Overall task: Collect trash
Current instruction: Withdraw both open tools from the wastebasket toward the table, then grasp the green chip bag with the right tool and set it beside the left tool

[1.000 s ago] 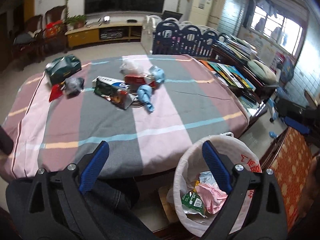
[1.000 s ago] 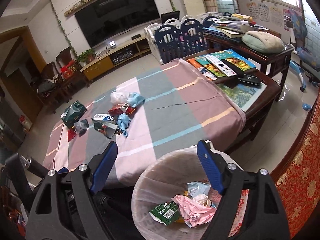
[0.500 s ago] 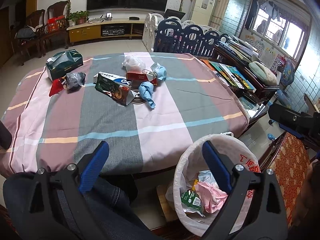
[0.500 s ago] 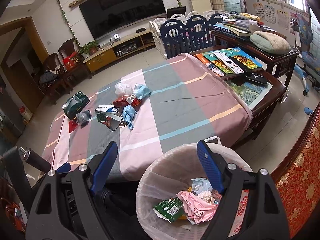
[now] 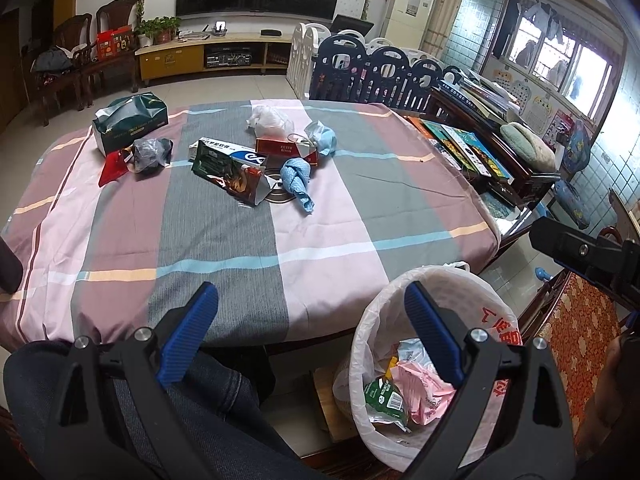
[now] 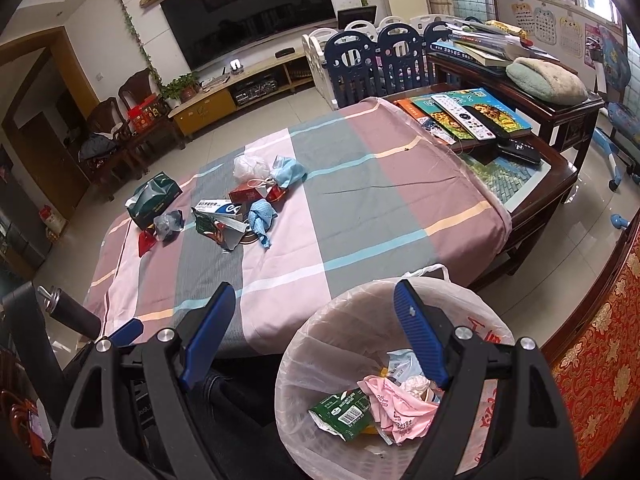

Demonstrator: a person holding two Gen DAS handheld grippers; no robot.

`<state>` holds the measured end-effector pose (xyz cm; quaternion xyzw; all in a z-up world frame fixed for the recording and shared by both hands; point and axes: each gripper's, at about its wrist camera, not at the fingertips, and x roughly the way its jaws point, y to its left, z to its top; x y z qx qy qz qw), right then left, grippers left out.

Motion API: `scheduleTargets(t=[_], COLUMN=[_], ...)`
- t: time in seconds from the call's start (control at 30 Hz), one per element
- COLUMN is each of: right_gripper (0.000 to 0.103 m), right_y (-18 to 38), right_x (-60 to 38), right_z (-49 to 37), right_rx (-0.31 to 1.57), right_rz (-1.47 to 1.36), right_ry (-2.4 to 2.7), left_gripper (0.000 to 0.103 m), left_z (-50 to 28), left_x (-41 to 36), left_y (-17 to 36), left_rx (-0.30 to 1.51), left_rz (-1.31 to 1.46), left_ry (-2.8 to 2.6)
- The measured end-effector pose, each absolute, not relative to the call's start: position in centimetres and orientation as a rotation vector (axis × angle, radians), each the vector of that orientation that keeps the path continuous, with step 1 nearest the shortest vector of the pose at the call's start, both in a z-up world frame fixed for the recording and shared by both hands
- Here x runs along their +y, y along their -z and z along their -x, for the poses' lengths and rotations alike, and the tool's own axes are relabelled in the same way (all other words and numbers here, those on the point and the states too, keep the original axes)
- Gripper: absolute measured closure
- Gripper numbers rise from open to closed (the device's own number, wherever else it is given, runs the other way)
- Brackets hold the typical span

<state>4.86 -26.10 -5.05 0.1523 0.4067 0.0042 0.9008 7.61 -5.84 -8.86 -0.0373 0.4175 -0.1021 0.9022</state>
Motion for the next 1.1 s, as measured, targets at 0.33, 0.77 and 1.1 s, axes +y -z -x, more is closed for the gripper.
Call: scheduleTargets(t=[0.33,0.77,1.1], right_gripper=[0.023,0.023,0.023], right_y=[5.3,8.1,12.0], right_x=[-25.7,-24.9,-19.7], right_z=[-4.9,-7.1,-13.0], right_rx=[0.849,0.906,0.989], right_rz=[-0.314,-0.301,-0.281], right_ry=[-0.012,0.015,-0.041], left_gripper=[0.009,0.009,0.009], left_z=[-7.7,-8.0,-9.4], left_x=[-5.6,-0.5,7.1], left_y=[9.0,7.5,9.3], left_rx=[0.867,0.745,0.72], left_rz=[0.084,0.225,0.323], left_ry=[0.207,0.103,-0.102])
